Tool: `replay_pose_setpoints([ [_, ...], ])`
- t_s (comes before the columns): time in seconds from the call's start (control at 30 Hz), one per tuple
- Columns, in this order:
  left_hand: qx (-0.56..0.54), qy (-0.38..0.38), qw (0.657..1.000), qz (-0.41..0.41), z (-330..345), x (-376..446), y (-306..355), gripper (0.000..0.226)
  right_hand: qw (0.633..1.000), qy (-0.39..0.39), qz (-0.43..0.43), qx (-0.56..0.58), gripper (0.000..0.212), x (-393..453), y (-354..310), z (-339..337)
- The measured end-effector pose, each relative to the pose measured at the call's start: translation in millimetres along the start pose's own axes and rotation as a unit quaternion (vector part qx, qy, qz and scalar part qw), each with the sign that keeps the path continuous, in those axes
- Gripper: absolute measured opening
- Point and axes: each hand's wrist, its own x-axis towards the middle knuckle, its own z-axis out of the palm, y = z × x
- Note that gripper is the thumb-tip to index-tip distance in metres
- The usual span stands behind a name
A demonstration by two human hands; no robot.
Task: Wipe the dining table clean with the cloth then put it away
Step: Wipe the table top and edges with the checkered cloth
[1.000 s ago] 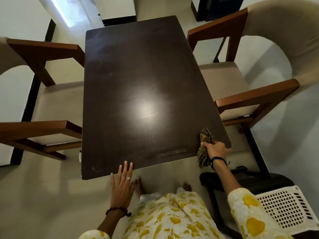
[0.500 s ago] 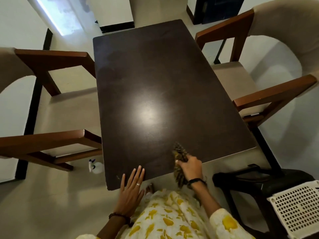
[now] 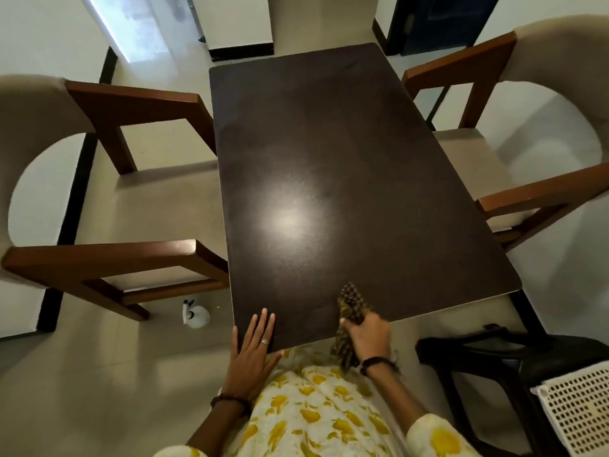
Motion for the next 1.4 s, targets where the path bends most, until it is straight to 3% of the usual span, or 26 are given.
replay_pose_setpoints([
  [0.17, -0.016, 0.009, 0.999, -0.050, -3.1, -8.1, -11.8, 0.071, 0.990, -0.086, -0.103, -0.053, 0.034, -30.3, -35.2, 57.4],
  [0.3, -0.055, 0.028, 0.994, -0.089, -4.2, -23.9, -23.9, 0.072, 0.980, -0.126, -0.142, -0.058, 0.033, -29.8, -42.5, 57.3],
  [0.43, -0.116, 0.024, 0.984, -0.133, 1.8, -32.8, -30.8, 0.079, 0.989, -0.034, -0.137, -0.039, 0.028, -8.7, -17.5, 20.6],
  [0.57, -0.195, 0.048, 0.968, -0.154, 7.8, -31.6, -31.7, 0.099, 0.976, 0.054, -0.167, -0.129, 0.032, 12.1, 11.8, -1.2],
  [0.7, -0.228, 0.074, 0.958, -0.156, 5.6, -29.4, -30.5, 0.100, 0.925, 0.028, -0.288, -0.248, 0.068, 5.8, 16.0, 27.4],
  [0.8, -0.236, 0.082, 0.955, -0.157, 4.6, -30.3, -29.2, 0.100, 0.876, -0.036, -0.355, -0.325, 0.079, -9.5, -0.8, 55.7],
  [1.2, -0.297, 0.090, 0.928, -0.206, 7.0, -32.5, -20.6, 0.103, 0.727, -0.195, -0.485, -0.445, 0.063, -23.6, -87.2, 124.8],
  [1.3, -0.373, 0.111, 0.893, -0.227, 11.3, -37.3, -16.5, 0.092, 0.715, -0.205, -0.524, -0.416, 0.057, -27.8, -77.4, 127.5],
  [1.4, -0.421, 0.133, 0.868, -0.228, 6.2, -38.8, -9.0, 0.063, 0.694, -0.217, -0.558, -0.400, 0.058, -32.3, -59.6, 125.2],
])
